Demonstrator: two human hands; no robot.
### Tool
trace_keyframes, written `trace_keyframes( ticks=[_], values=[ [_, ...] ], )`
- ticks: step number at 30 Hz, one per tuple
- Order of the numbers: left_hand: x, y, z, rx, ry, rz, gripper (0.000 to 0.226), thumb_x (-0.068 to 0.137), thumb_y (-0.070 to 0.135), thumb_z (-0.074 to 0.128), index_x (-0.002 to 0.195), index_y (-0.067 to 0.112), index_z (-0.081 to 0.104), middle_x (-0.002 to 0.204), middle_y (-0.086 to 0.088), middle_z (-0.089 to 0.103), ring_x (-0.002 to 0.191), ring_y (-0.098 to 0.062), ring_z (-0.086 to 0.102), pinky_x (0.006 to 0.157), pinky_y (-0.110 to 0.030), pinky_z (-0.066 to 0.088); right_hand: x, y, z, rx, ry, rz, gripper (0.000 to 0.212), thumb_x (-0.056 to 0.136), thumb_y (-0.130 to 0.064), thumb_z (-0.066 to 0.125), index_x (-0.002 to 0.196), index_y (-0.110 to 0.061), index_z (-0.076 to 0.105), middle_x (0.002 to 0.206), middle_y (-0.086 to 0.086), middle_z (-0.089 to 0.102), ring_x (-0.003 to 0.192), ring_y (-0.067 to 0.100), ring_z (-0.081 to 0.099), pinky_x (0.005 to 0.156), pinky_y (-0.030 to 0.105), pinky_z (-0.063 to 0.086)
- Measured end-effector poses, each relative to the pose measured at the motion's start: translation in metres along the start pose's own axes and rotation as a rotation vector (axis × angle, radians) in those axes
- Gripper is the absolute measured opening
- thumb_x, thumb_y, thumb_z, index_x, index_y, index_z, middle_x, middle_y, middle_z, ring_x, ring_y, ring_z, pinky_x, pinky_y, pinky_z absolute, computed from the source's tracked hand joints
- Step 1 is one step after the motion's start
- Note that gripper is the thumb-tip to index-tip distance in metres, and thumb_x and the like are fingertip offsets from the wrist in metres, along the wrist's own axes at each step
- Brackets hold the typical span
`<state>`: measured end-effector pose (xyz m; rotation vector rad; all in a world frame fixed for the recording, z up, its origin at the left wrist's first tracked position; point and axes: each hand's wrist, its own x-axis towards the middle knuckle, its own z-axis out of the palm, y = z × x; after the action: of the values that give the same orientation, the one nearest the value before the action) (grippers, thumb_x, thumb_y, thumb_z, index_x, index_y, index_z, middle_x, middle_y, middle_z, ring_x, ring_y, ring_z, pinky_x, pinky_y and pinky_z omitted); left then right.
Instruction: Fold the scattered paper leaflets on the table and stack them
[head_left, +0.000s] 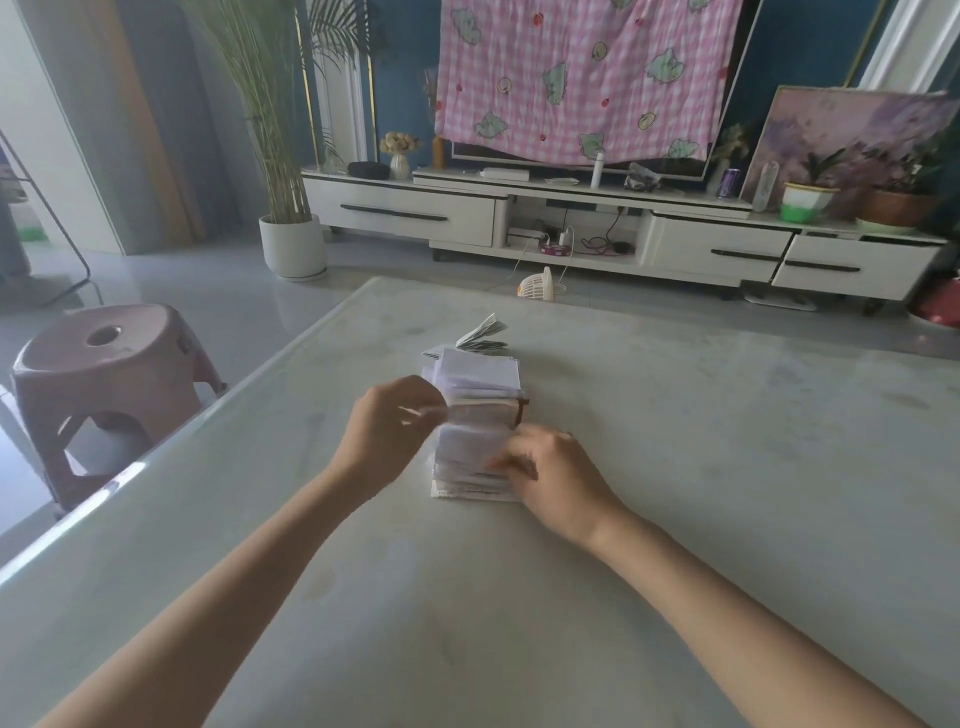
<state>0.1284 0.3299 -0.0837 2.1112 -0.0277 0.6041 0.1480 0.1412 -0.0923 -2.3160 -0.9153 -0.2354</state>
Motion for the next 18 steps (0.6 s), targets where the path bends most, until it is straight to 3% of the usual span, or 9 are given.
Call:
trace_keyframes(
  ticks=[4,7,9,12,14,18],
  values=[
    [-0.015,-0.023,0.006,0.264,-0.197,0.315,0.032,0.071,-0.013,0.056,0.074,0.017,0.063,0.079,0.009,0.059,0.073,-0.005,0.052,0.066,-0.027,0.048,-0.016,0.001,0.012,-0.097,0.021,-0.082,0.023,0.078,-0.008,0.047,0.077,-0.009,0.071,0.08,0.007,0.066,0.075,0.03,0.061,0.068,0.033,0.05],
    [-0.014,-0.022,0.007,0.42,-0.232,0.458,0.024,0.063,-0.007,0.052,0.069,0.015,0.058,0.075,0.004,0.06,0.075,-0.009,0.045,0.057,-0.024,0.042,-0.025,-0.005,0.013,-0.238,0.177,-0.165,0.023,0.078,-0.014,0.042,0.073,-0.009,0.063,0.072,0.004,0.061,0.064,0.026,0.058,0.061,0.031,0.043],
    [-0.012,-0.02,0.008,0.458,-0.28,0.512,0.022,0.06,-0.005,0.051,0.067,0.016,0.055,0.073,0.005,0.058,0.074,-0.009,0.044,0.055,-0.024,0.043,-0.023,-0.006,0.012,-0.284,0.284,-0.157,0.018,0.079,-0.017,0.046,0.081,-0.011,0.063,0.077,0.004,0.06,0.071,0.021,0.052,0.065,0.03,0.037],
    [-0.011,-0.018,0.008,0.454,-0.373,0.498,0.023,0.06,-0.005,0.051,0.071,0.014,0.057,0.078,0.002,0.058,0.076,-0.01,0.043,0.056,-0.027,0.044,-0.014,-0.003,0.013,-0.305,0.177,-0.157,0.026,0.076,-0.026,0.051,0.094,-0.011,0.064,0.085,0.005,0.057,0.08,0.021,0.052,0.07,0.03,0.042],
    [-0.012,-0.015,0.004,0.488,-0.397,0.465,0.03,0.057,0.003,0.046,0.079,0.014,0.063,0.085,0.002,0.061,0.083,-0.013,0.048,0.066,-0.027,0.044,-0.01,-0.001,0.014,-0.352,0.049,-0.129,0.03,0.076,-0.034,0.049,0.082,-0.011,0.067,0.081,0.004,0.058,0.076,0.027,0.059,0.064,0.033,0.049],
    [-0.007,-0.003,0.0,0.45,-0.206,0.355,0.033,0.06,0.012,0.045,0.082,0.017,0.068,0.089,0.003,0.065,0.086,-0.023,0.058,0.074,-0.025,0.033,-0.005,-0.004,0.011,-0.429,-0.025,-0.092,0.04,0.072,-0.047,0.042,0.07,-0.018,0.07,0.074,0.0,0.06,0.071,0.024,0.062,0.062,0.027,0.047]
  ],
)
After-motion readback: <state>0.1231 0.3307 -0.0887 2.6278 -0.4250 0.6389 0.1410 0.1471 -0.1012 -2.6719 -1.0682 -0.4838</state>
